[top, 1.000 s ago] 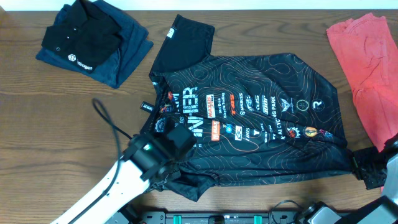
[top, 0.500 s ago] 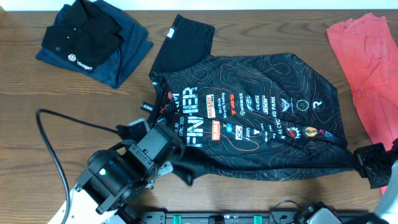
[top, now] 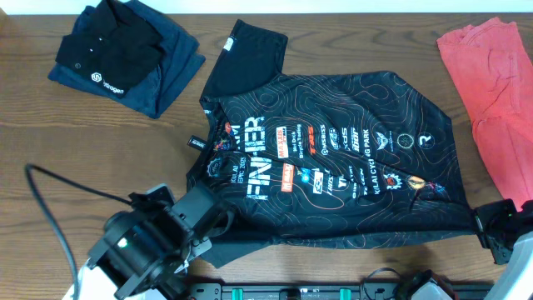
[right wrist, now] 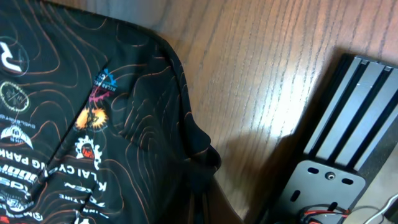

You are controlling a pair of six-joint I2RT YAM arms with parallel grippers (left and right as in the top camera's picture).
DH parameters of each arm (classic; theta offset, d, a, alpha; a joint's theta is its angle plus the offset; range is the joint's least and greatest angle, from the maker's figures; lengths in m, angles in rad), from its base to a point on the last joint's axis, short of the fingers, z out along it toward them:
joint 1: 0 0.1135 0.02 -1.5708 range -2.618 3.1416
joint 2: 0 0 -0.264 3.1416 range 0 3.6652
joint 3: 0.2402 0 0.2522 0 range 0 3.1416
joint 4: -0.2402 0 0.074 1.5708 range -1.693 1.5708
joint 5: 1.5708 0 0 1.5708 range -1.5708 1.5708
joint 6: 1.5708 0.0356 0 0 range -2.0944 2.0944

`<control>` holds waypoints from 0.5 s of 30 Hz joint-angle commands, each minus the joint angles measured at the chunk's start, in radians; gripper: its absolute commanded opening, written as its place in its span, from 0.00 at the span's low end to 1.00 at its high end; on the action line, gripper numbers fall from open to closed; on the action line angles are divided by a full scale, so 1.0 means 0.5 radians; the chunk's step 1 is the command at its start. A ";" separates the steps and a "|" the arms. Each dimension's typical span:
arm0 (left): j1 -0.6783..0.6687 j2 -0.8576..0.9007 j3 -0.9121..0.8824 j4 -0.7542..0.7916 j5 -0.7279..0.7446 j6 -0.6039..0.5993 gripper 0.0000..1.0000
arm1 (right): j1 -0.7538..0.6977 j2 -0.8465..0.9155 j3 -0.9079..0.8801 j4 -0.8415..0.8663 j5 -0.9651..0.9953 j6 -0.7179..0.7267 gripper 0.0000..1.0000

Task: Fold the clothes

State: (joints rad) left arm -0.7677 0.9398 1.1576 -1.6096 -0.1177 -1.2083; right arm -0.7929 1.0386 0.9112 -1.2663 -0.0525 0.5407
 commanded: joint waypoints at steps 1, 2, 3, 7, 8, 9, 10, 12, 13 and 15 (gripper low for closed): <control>-0.005 -0.063 0.043 -0.076 -0.005 -0.050 0.06 | -0.013 -0.040 0.050 -0.027 -0.001 -0.052 0.02; -0.005 -0.075 0.066 -0.092 -0.005 -0.060 0.06 | -0.013 -0.041 0.054 -0.039 -0.001 -0.051 0.02; -0.005 -0.085 0.092 -0.119 -0.007 -0.085 0.06 | -0.013 -0.041 0.062 -0.056 0.000 -0.051 0.01; -0.005 -0.126 0.217 -0.159 0.003 -0.061 0.06 | -0.013 -0.041 0.116 -0.134 0.034 -0.050 0.02; -0.005 -0.140 0.239 -0.159 0.004 -0.060 0.06 | -0.013 -0.045 0.136 -0.155 0.041 -0.042 0.02; -0.005 -0.153 0.252 -0.159 0.003 -0.053 0.06 | -0.013 -0.051 0.154 -0.172 0.041 -0.042 0.02; -0.005 -0.163 0.261 -0.159 0.003 -0.047 0.06 | -0.013 -0.059 0.179 -0.198 0.041 -0.040 0.01; -0.005 -0.184 0.267 -0.159 0.003 -0.047 0.06 | -0.013 -0.082 0.229 -0.232 0.043 -0.034 0.01; -0.005 -0.190 0.269 -0.159 0.003 -0.047 0.06 | -0.013 -0.097 0.259 -0.249 0.044 -0.035 0.01; -0.005 -0.198 0.269 -0.159 0.001 -0.047 0.06 | -0.013 -0.128 0.320 -0.294 0.047 -0.036 0.02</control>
State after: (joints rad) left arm -0.7677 0.8444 1.2743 -1.6115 -0.1112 -1.2304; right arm -0.7929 1.0042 1.0180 -1.3979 -0.0483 0.5308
